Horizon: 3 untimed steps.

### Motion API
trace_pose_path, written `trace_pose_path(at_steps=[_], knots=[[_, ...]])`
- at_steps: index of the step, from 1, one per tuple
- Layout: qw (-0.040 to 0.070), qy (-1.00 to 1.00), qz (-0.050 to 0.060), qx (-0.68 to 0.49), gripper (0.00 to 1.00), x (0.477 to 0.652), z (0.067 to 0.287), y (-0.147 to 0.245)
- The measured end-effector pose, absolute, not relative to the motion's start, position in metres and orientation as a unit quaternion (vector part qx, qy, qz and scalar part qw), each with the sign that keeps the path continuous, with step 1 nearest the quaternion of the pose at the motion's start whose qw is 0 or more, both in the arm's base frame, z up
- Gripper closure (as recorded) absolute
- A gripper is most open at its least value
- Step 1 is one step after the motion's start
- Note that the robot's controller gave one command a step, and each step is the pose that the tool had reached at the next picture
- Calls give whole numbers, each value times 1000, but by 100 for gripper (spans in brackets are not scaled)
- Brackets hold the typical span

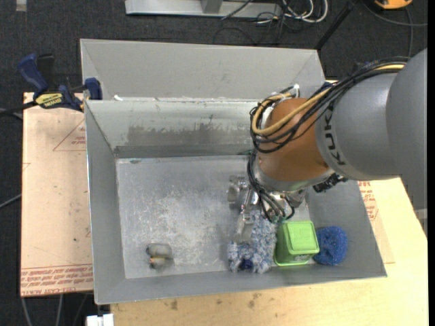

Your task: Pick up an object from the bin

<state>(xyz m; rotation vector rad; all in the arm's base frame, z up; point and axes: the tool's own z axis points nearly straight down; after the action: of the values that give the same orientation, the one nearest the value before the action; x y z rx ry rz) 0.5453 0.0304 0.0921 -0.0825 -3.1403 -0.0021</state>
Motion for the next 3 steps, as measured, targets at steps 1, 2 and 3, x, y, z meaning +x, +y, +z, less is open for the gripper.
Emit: trace_pose_path(at_steps=[1, 2, 3], knots=[[0, -1000, -1, -27, 0, 546, 92, 30], [-4, -1000, -1, -13, 0, 508, 78, 1], [-2, -1000, -1, -30, 0, 500, 75, -12]])
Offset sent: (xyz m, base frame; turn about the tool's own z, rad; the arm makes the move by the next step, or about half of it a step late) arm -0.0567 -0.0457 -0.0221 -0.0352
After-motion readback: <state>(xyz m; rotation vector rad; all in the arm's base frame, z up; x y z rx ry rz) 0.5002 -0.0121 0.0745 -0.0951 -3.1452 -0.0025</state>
